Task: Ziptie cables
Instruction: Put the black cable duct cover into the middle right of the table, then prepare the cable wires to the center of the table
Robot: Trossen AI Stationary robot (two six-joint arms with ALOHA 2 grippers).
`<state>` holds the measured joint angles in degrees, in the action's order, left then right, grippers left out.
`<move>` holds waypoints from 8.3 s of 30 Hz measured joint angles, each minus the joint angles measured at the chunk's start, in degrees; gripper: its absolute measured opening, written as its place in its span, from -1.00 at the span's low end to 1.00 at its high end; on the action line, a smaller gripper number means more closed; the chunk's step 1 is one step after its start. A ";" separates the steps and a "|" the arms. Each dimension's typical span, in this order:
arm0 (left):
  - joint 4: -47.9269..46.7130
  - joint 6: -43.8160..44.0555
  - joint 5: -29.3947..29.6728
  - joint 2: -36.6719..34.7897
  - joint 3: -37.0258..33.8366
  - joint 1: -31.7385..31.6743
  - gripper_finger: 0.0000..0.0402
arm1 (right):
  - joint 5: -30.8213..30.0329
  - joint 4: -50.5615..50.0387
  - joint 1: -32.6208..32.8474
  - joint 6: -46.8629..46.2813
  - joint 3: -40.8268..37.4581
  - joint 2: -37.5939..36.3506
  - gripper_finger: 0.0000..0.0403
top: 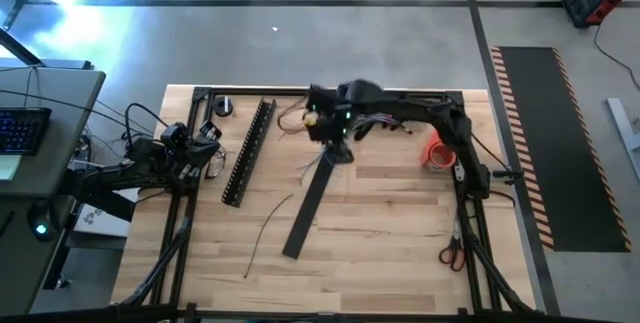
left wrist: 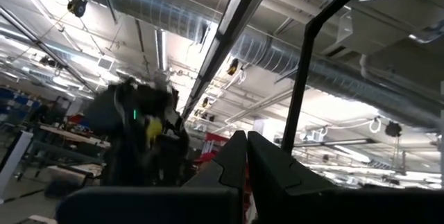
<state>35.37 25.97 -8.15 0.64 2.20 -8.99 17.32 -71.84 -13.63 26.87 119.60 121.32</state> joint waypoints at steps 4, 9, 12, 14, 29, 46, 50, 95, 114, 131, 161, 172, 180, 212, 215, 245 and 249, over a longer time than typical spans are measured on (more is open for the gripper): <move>-0.11 -0.58 0.01 0.02 0.00 0.00 -1.00 | -0.30 21.89 2.51 -2.64 -21.59 -6.29 0.03; -0.21 -0.59 -0.01 0.04 0.00 0.01 -1.00 | -0.18 47.91 6.62 -5.68 -42.82 -10.26 0.03; -0.24 -0.60 0.02 0.04 0.00 0.02 -1.00 | -1.33 55.86 7.91 -3.13 -48.38 -10.25 0.03; -0.35 -0.64 0.02 0.04 0.00 0.02 -1.00 | -6.05 60.53 9.44 0.07 -50.41 -9.68 0.03; -2.64 -2.15 0.16 0.09 0.00 0.02 -1.00 | -7.18 62.15 16.13 12.89 -49.04 -8.90 0.04; -4.32 0.38 0.27 0.11 0.00 0.00 -1.00 | -4.68 57.07 15.15 13.33 -41.88 -6.88 0.13; -4.58 0.41 0.25 0.11 0.00 0.02 -1.00 | -6.43 59.01 15.15 15.09 -41.88 -4.28 0.33; -9.29 -1.06 0.24 0.11 0.00 0.02 -1.00 | 2.78 58.59 10.96 20.20 -42.02 0.38 0.68; -10.42 -1.08 0.23 0.11 0.00 0.01 -1.00 | 6.15 58.54 10.18 10.88 -41.81 4.70 0.47; -11.21 -1.06 0.27 0.11 0.00 0.02 -1.00 | 1.16 62.47 14.09 2.10 -41.96 4.39 0.02; -12.60 1.98 0.29 0.11 0.00 0.02 -1.00 | 8.25 40.88 15.59 12.68 -26.50 4.92 0.37; -15.29 3.44 0.19 0.11 0.00 0.02 -1.00 | -0.29 59.69 15.53 2.72 -41.14 4.33 0.86; -15.45 4.03 0.16 0.11 0.00 0.02 -1.00 | 0.32 78.83 15.58 -9.96 -54.62 3.54 0.35; -17.15 6.37 -0.26 0.17 0.00 0.09 -1.00 | -35.45 56.80 29.77 -49.69 -68.97 -30.31 0.04; -17.25 6.42 -0.31 0.17 0.00 0.09 -1.00 | -42.04 51.61 34.31 -64.97 -74.26 -35.98 0.04; -17.59 6.42 0.10 0.26 0.00 0.09 -1.00 | -41.78 17.99 57.84 -133.82 -80.73 -37.01 0.88; -17.60 6.49 0.30 0.26 0.00 0.09 -1.00 | -43.20 13.24 55.32 -126.61 -79.76 -43.06 0.66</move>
<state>17.77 32.46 -7.85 0.91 2.20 -8.91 -25.87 -58.59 41.69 -99.74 39.84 78.26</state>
